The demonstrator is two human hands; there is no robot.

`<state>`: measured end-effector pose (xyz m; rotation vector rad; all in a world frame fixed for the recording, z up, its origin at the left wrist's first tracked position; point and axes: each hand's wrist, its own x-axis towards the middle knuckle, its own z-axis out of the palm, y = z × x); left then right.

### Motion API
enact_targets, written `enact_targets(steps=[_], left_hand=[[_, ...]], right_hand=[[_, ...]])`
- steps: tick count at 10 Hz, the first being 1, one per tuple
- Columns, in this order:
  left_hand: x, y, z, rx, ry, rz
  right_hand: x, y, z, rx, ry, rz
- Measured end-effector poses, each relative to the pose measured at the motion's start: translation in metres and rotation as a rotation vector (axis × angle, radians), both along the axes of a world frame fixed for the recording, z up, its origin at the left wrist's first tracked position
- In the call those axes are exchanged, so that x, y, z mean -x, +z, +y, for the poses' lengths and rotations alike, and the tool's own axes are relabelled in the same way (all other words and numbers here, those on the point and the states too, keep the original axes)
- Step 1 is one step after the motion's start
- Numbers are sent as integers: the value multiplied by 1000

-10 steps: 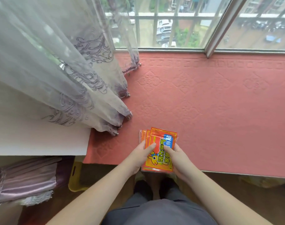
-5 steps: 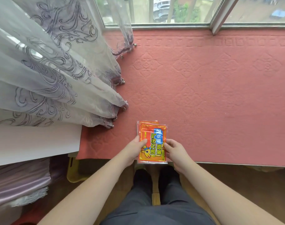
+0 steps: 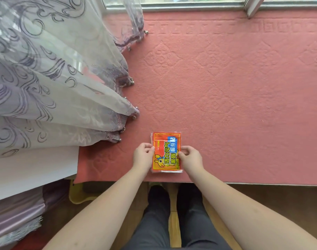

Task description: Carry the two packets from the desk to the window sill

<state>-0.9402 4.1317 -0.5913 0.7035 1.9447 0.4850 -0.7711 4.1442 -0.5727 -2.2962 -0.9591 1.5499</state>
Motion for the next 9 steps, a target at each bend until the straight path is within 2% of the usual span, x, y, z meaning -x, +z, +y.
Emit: enact_targets(steps=[2,5,8,9], left_hand=[[2,-16,-1,22,-8,26],[4,-26,5,11,-26,57],[9,-23,5,4,-61,170],[8,-18,5,4,-12,169]], right_hand=[[4,-15,-2,18,23,-102],[7,-25,6,19,67,-105],[6,-22,6,22,88,-144],[3,-21,7,0,65,-168]])
